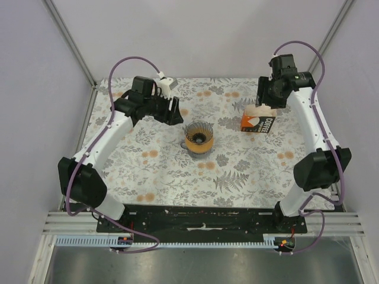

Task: Place the coffee filter in the dripper
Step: Place the coffee dripper in the dripper holder, then pick up the coffee filter holder from the center of the board.

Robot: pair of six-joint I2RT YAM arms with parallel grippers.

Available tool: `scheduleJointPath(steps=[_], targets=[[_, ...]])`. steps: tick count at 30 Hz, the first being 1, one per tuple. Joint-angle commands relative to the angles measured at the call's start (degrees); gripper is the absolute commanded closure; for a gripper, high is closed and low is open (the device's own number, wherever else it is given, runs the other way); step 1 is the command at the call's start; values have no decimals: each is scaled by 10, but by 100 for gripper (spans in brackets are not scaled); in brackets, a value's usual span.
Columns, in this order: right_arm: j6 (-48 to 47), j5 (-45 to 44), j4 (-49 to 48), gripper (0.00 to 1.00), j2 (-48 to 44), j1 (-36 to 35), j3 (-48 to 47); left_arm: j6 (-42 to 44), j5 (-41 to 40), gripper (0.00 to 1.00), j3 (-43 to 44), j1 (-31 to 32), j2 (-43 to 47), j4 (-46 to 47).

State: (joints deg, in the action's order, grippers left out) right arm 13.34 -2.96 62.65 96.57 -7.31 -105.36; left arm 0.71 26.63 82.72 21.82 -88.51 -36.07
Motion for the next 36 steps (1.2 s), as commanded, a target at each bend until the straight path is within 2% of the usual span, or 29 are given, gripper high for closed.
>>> scheduleJointPath(steps=[1, 10, 13, 19, 26, 29, 32, 34, 36], targets=[[-30, -49, -25, 35, 63, 8, -46, 32, -16, 32, 29, -33, -4, -22], [-35, -96, -56, 36, 148, 8, -70, 20, 11, 33, 28, -90, -25, -22], [-38, -119, -61, 35, 169, 7, -69, 18, 16, 33, 28, -97, -31, -22], [-45, -107, -74, 33, 194, 7, -45, 16, 25, 33, 30, -98, -40, -21], [-52, -93, -119, 34, 127, 7, -9, 15, 29, 33, 30, -98, -39, -22], [-55, -136, -124, 34, 93, 7, -5, 15, 29, 33, 29, -98, -37, -22], [-52, -189, -132, 24, 78, 19, 11, 16, 28, 33, 29, -98, -35, -22], [-47, -188, -127, 18, 86, 33, 13, 15, 27, 33, 27, -99, -33, -22], [-48, -185, -119, 17, 107, 44, 7, 16, 28, 33, 27, -99, -32, -22]])
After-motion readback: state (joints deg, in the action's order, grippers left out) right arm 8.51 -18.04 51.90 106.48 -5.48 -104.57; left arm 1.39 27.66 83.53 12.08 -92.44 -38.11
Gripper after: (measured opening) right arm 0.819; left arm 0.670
